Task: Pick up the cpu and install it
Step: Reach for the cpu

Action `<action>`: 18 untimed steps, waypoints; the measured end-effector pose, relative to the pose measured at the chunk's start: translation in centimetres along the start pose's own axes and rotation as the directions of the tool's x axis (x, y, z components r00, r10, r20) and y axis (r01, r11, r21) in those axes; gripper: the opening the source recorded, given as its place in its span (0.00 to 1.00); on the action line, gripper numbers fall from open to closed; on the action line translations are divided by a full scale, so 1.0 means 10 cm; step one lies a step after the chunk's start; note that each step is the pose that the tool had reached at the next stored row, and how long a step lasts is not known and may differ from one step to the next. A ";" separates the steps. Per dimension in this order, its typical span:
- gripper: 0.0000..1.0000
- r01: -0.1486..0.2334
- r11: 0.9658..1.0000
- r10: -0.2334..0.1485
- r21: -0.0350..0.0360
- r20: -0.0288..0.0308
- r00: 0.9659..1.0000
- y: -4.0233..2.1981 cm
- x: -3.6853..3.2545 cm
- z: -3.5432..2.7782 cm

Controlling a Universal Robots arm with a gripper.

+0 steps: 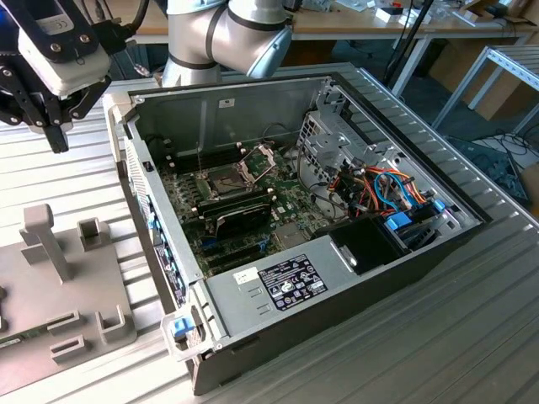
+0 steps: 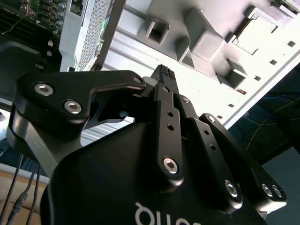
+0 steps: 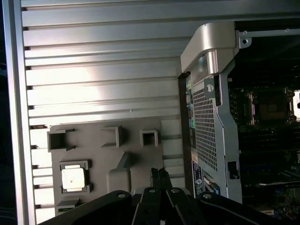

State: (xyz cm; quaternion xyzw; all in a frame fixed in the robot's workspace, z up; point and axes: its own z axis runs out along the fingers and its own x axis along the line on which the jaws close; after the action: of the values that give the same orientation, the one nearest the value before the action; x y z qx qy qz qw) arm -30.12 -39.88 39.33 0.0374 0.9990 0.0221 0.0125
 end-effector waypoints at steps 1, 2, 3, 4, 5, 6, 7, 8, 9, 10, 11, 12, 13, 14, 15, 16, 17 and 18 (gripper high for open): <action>0.11 0.000 1.000 0.000 0.000 0.000 1.000 -0.001 0.010 0.000; 0.11 0.000 1.000 0.000 0.000 0.000 1.000 -0.002 0.021 0.000; 0.11 0.000 1.000 0.000 0.000 0.000 1.000 -0.003 0.037 -0.001; 0.11 0.000 1.000 0.000 0.000 0.000 1.000 -0.003 0.047 0.000; 0.11 0.000 1.000 0.000 0.000 0.000 1.000 -0.004 0.059 -0.001; 0.11 0.000 1.000 0.000 0.000 0.000 1.000 -0.005 0.070 -0.001; 0.11 0.000 1.000 0.000 0.000 0.000 1.000 -0.006 0.080 -0.002; 0.11 0.000 1.000 0.000 0.000 0.000 1.000 -0.007 0.096 -0.002; 0.11 0.000 1.000 0.000 0.000 0.000 1.000 -0.009 0.117 -0.003; 0.11 0.000 1.000 0.000 0.000 0.000 1.000 -0.010 0.128 -0.003; 0.11 0.000 1.000 0.000 0.000 0.000 1.000 -0.010 0.137 -0.003; 0.11 0.000 1.000 0.000 0.000 0.000 1.000 -0.012 0.155 -0.004; 0.11 0.000 1.000 0.000 0.000 0.000 1.000 -0.012 0.163 -0.004; 0.11 0.000 1.000 0.000 0.000 0.000 1.000 -0.013 0.170 -0.004; 0.11 0.000 1.000 0.000 0.000 0.000 1.000 -0.013 0.176 -0.004; 0.11 0.000 1.000 0.000 0.000 0.000 1.000 -0.014 0.182 -0.004; 0.11 0.000 1.000 0.000 0.000 0.000 1.000 -0.015 0.196 -0.005; 0.11 0.000 1.000 0.000 0.000 0.000 1.000 -0.016 0.213 -0.005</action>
State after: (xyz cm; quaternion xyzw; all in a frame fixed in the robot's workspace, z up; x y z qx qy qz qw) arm -32.26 -39.88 39.33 0.0374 0.9990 0.0221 0.0125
